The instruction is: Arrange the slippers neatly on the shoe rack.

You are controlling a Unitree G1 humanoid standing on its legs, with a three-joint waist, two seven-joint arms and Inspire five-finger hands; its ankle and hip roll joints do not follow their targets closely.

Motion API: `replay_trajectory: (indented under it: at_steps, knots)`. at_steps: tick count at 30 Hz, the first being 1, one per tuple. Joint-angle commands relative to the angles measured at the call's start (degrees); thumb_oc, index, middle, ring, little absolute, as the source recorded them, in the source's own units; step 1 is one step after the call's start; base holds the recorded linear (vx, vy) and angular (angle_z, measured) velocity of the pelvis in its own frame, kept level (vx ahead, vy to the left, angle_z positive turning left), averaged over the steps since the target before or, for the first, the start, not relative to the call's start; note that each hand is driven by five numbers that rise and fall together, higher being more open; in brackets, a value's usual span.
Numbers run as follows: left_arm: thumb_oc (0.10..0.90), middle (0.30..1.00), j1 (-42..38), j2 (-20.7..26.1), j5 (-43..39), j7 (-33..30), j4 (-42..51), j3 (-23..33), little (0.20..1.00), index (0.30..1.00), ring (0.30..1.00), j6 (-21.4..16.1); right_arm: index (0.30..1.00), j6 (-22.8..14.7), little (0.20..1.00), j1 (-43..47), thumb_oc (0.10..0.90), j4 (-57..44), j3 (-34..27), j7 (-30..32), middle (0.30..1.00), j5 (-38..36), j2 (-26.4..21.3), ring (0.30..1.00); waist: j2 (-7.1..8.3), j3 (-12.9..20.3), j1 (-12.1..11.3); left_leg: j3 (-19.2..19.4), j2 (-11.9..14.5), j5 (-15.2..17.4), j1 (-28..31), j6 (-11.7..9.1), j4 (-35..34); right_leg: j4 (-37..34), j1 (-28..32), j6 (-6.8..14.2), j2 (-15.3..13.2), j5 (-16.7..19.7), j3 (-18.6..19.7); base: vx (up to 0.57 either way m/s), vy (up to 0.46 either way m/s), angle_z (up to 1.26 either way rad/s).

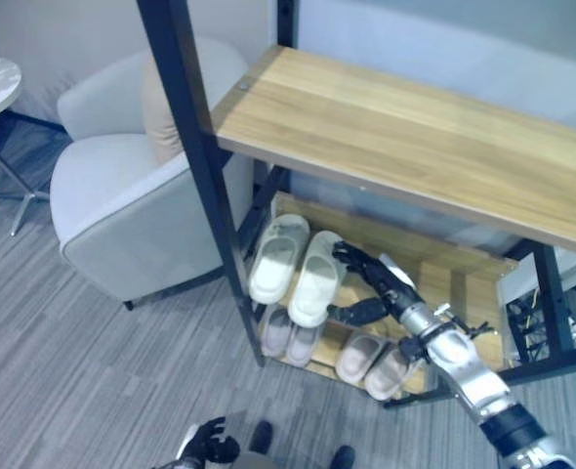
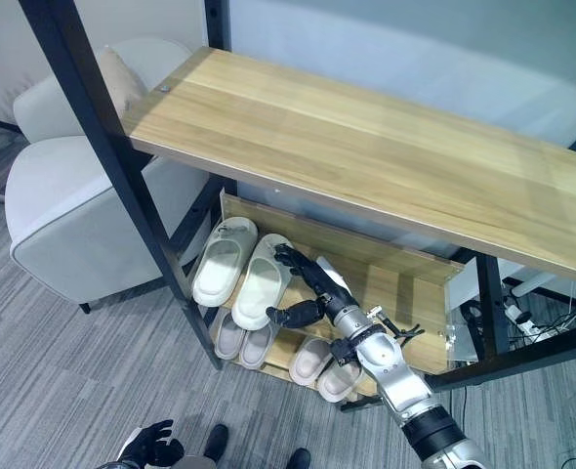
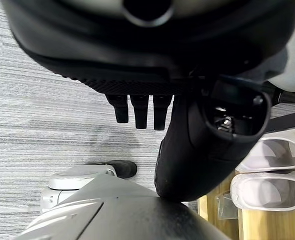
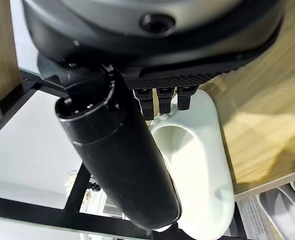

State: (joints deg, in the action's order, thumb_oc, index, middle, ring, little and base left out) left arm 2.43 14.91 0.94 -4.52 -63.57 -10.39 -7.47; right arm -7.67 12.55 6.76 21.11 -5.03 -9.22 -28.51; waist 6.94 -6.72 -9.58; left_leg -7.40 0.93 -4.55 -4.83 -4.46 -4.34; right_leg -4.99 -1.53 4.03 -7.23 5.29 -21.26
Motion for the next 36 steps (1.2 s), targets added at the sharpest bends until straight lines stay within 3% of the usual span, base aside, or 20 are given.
replay_trajectory:
  at_steps: [1, 8, 15, 24, 36]
  knots:
    - [0.8, 0.9, 1.1, -3.2, 3.2, 1.2, -5.3, -3.4, 0.9, 0.9, 0.9, -0.1, 0.9, -6.5, 0.9, 1.4, 0.8, -11.5, -5.5, 1.2, 0.9, -2.4, -2.6, 0.9, -0.74, 2.2, 0.4, 3.2, 1.1, 3.5, 0.9, -1.4, -0.7, 0.3, 2.5, 4.2, -1.6, -3.3, -0.3, 0.0, 0.0, 0.0]
    - [0.8, 0.9, 1.1, -3.3, 3.6, 1.4, -5.4, -3.1, 0.9, 0.9, 0.9, -0.2, 0.9, -7.1, 0.9, -1.0, 0.8, -18.7, -6.3, -2.2, 0.9, -8.5, -2.9, 0.9, -0.66, 2.3, 1.4, 3.7, 1.2, 3.7, 1.3, -1.3, -0.7, 0.5, 2.4, 4.3, -1.6, -3.0, 0.1, 0.0, 0.0, 0.0]
    - [0.8, 0.9, 0.7, -3.1, 3.9, 1.5, -4.9, -3.7, 0.9, 0.9, 0.9, -0.4, 0.9, -6.1, 0.9, -0.6, 0.8, -18.3, -3.0, -4.2, 0.9, -8.9, -3.4, 0.9, -0.61, 2.3, 1.6, 4.0, 1.2, 3.7, 1.3, -1.4, -0.7, 0.5, 2.2, 4.3, -1.5, -2.9, 0.3, -0.01, 0.003, -0.04]
    - [0.8, 0.9, 0.7, -2.9, 4.2, 1.4, -5.3, -4.2, 0.9, 0.9, 0.9, -0.4, 0.9, -5.1, 0.9, 2.3, 0.8, -11.4, 0.8, -3.9, 0.9, -6.9, -2.1, 0.9, -0.45, 1.8, 0.8, 3.8, 1.2, 3.5, 1.0, -1.4, -0.7, 0.4, 2.0, 4.3, -1.6, -2.7, 0.0, 0.0, 0.0, 0.0]
    - [0.8, 0.9, 1.1, -2.1, 4.0, 0.8, -5.9, -5.3, 0.9, 0.9, 0.9, -0.3, 0.9, -4.3, 0.9, 10.7, 0.8, 3.9, 4.5, 2.1, 0.9, 1.4, 2.9, 0.9, 0.58, 0.5, -2.8, 2.4, 1.0, 3.0, -0.2, -1.3, -0.7, 0.5, 1.8, 4.3, -1.9, -2.5, -1.3, 0.0, 0.0, 0.02]
